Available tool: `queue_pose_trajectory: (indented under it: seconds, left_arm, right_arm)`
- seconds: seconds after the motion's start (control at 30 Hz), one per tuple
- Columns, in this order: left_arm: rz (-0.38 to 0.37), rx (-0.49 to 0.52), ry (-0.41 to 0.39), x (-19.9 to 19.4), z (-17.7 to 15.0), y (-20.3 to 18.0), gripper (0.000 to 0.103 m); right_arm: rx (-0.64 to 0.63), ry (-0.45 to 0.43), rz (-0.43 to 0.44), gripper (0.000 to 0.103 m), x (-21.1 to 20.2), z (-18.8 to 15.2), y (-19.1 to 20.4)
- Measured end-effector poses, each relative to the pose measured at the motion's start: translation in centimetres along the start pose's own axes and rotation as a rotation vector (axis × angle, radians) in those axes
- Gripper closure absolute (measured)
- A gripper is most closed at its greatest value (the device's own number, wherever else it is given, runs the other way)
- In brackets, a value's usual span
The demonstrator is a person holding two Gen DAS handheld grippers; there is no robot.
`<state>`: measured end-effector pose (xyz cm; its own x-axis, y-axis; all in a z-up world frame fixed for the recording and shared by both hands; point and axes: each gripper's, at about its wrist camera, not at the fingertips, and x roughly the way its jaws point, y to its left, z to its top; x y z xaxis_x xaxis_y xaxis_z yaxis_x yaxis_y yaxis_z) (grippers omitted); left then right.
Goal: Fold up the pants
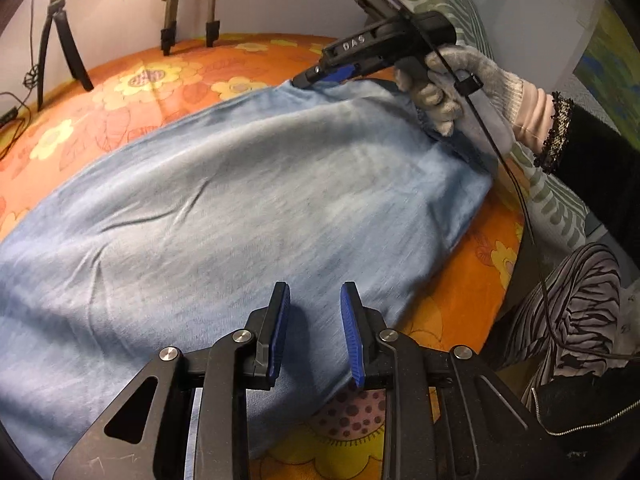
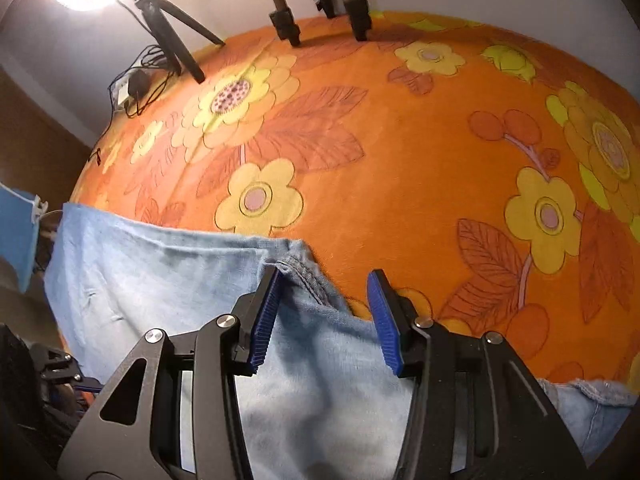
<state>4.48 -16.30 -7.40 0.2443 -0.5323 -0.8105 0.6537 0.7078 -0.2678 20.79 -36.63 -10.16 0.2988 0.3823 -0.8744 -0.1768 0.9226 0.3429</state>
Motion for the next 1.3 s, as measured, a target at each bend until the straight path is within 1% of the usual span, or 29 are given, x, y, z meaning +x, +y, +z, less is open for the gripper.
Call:
queue_pose_trajectory:
  seconds: [0.03, 0.07, 0.1, 0.13, 0.17, 0.23, 0.3, 0.33, 0.37, 0.4, 0.5, 0.57, 0.6, 0.7, 0.8, 0.87, 0.97, 1.03, 1.17, 1.23, 1.3]
  left_arm:
    - [0.000, 0.001, 0.003, 0.1, 0.0, 0.0, 0.079]
    - [0.001, 0.005, -0.002, 0.0, -0.1, 0.0, 0.079]
    - [0.002, 0.008, -0.002, 0.0, 0.0, -0.1, 0.079]
    - [0.001, 0.007, -0.002, 0.0, 0.0, -0.1, 0.079]
    - [-0.003, 0.001, -0.003, 0.0, 0.0, 0.0, 0.079]
    - [-0.007, -0.006, -0.005, -0.1, 0.0, 0.2, 0.079]
    - [-0.006, -0.002, -0.007, 0.0, 0.1, 0.1, 0.079]
    - [-0.006, -0.002, -0.007, 0.0, 0.1, 0.0, 0.079]
    - [-0.006, -0.004, -0.007, 0.0, 0.1, 0.1, 0.079]
    - [-0.008, -0.004, -0.006, 0.0, 0.2, 0.1, 0.079]
    - [-0.006, 0.003, -0.005, -0.1, 0.1, 0.1, 0.079]
    - [-0.003, 0.006, -0.003, -0.1, 0.1, 0.0, 0.079]
    - [-0.002, 0.003, -0.001, -0.1, 0.1, 0.0, 0.079]
    - [-0.009, -0.008, -0.005, -0.4, 0.1, -0.1, 0.078]
    - [-0.017, 0.004, -0.029, -1.0, 0.4, -0.6, 0.078]
    - [-0.034, 0.009, -0.037, -1.1, 0.8, -1.2, 0.078]
    - [-0.057, 0.030, -0.036, -0.4, 1.5, -2.6, 0.078]
    - [-0.061, 0.045, -0.031, 0.2, 1.9, -3.3, 0.078]
    - [-0.073, 0.028, -0.014, 1.2, 1.9, -3.5, 0.078]
    - [-0.085, 0.037, 0.015, 1.8, 1.7, -3.7, 0.078]
    - [-0.114, 0.059, 0.045, 2.4, 1.1, -4.3, 0.078]
  right_arm:
    - [0.011, 0.001, 0.028, 0.081, 0.1, 0.0, 0.0]
    - [0.018, 0.001, 0.054, 0.089, 0.0, -0.1, 0.1]
    - [0.011, -0.009, 0.044, 0.091, -0.2, -0.1, 0.4]
    - [-0.019, -0.035, -0.006, 0.096, -0.6, -0.2, 1.2]
    - [-0.038, -0.050, -0.033, 0.097, -0.9, -0.2, 1.7]
    - [-0.039, -0.100, -0.057, 0.099, -2.1, 0.2, 1.9]
    - [-0.014, -0.159, -0.076, 0.103, -3.2, 1.0, 1.3]
    - [0.009, -0.188, -0.107, 0.103, -3.5, 1.5, 0.7]
    - [0.038, -0.193, -0.120, 0.103, -3.4, 2.1, 0.0]
    - [0.046, -0.183, -0.108, 0.103, -3.2, 2.3, -0.5]
    - [0.026, -0.185, -0.140, 0.103, -3.7, 2.7, -0.4]
    - [0.074, -0.183, -0.112, 0.103, -5.0, 2.0, -1.1]
    - [0.085, -0.189, -0.120, 0.102, -5.8, 1.5, -1.3]
    - [0.117, -0.220, -0.155, 0.097, -8.9, -1.4, -2.1]
    - [0.146, -0.222, -0.191, 0.096, -11.1, -5.6, -2.5]
    - [0.152, -0.216, -0.187, 0.096, -11.8, -8.3, -2.0]
    - [0.131, -0.204, -0.140, 0.096, -11.2, -10.1, -0.5]
    - [0.106, -0.176, -0.119, 0.096, -9.7, -10.2, 0.8]
    - [0.080, -0.110, -0.060, 0.096, -6.5, -10.2, 2.8]
    - [0.050, -0.085, -0.065, 0.096, -5.3, -10.6, 3.7]
    - [0.026, -0.054, -0.115, 0.096, -4.2, -11.3, 4.3]
